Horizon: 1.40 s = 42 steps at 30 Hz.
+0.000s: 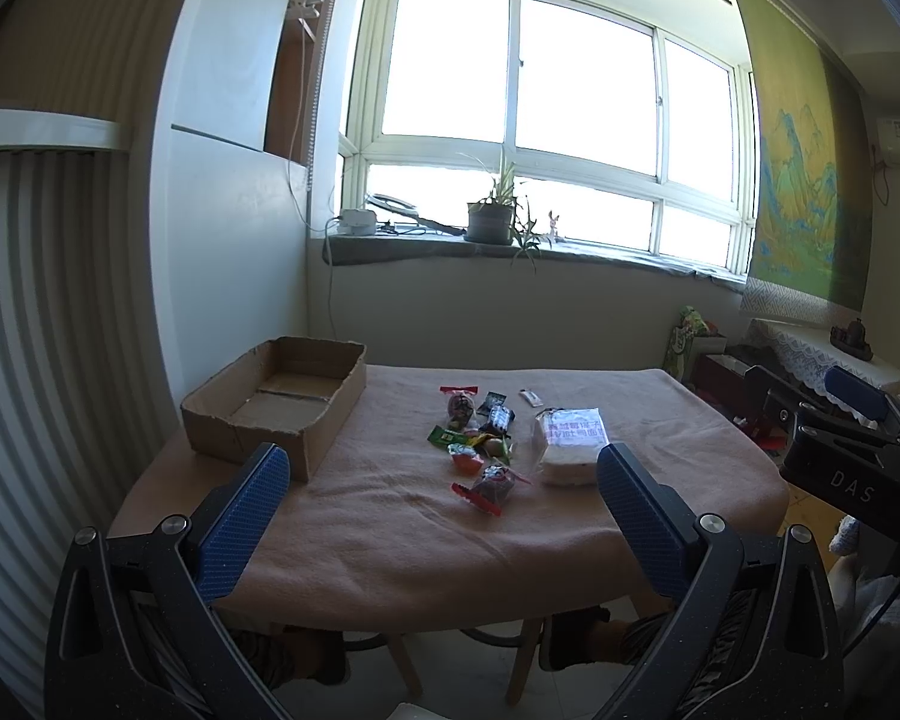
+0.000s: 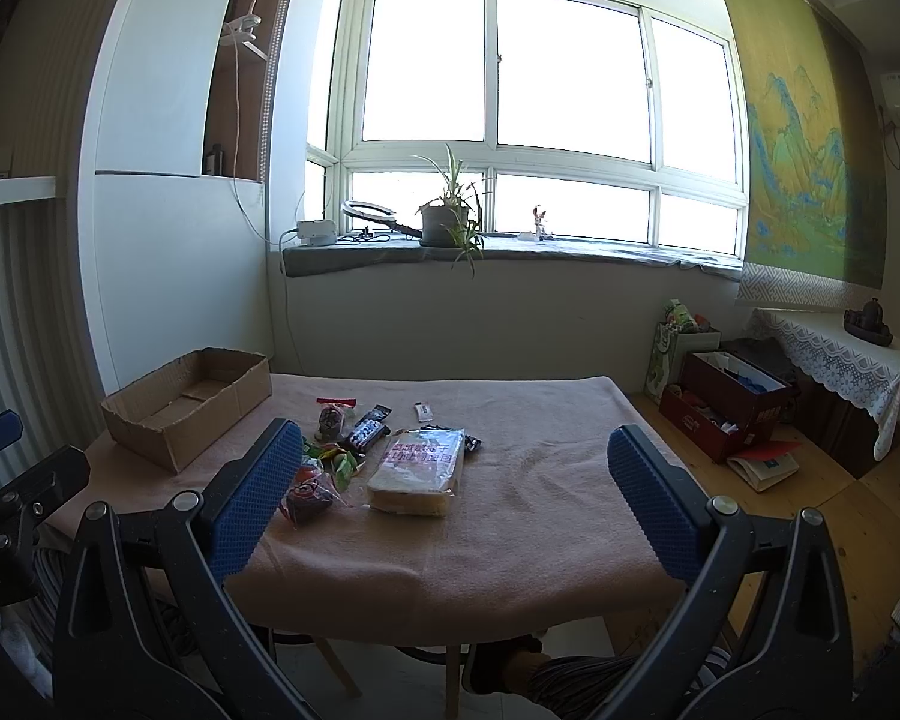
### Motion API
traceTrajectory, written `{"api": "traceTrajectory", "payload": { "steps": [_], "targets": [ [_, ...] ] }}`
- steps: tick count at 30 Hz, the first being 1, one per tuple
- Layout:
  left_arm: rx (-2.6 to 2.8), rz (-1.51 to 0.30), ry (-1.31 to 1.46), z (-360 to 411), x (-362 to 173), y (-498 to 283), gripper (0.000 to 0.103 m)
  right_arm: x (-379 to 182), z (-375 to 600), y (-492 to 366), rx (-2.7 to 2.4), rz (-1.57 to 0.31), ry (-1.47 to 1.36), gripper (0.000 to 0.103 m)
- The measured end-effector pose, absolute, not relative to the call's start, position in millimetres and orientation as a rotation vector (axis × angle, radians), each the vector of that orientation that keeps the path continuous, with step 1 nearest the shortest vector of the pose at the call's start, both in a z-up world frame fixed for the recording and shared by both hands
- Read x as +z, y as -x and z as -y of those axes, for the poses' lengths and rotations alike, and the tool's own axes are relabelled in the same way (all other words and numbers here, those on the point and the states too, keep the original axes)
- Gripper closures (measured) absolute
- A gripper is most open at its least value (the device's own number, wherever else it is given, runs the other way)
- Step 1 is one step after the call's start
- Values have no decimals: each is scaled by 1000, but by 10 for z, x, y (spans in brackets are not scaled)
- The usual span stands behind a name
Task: Organize snacks
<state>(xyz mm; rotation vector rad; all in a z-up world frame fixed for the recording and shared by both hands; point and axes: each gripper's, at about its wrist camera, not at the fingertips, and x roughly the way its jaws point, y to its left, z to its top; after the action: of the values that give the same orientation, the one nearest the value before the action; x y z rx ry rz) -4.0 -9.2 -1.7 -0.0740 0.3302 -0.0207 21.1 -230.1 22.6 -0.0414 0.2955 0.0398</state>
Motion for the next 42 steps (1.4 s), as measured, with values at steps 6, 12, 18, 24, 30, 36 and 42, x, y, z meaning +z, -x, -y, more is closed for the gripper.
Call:
{"api": "traceTrajectory", "payload": {
  "steps": [6,12,18,24,30,36,42],
  "targets": [
    [-22,-332,73,99,-13,47,1,224,2300,-212,40,-296,42,0],
    [-22,-331,73,103,-15,51,1,221,2299,-212,40,-297,43,0],
    [-35,-344,70,108,-42,-9,1,209,2285,-226,38,-298,44,0],
    [-45,-385,85,43,-161,-205,1,144,2228,-337,34,-329,59,0],
    [-59,-480,135,-92,-383,-533,1,-45,2222,-660,51,-379,82,0],
    [-90,-575,166,-123,-653,-881,8,-355,2255,-1052,135,-495,73,0],
    [-123,-644,178,-103,-834,-1184,15,-583,2240,-1450,186,-590,75,0]
  ]
}}
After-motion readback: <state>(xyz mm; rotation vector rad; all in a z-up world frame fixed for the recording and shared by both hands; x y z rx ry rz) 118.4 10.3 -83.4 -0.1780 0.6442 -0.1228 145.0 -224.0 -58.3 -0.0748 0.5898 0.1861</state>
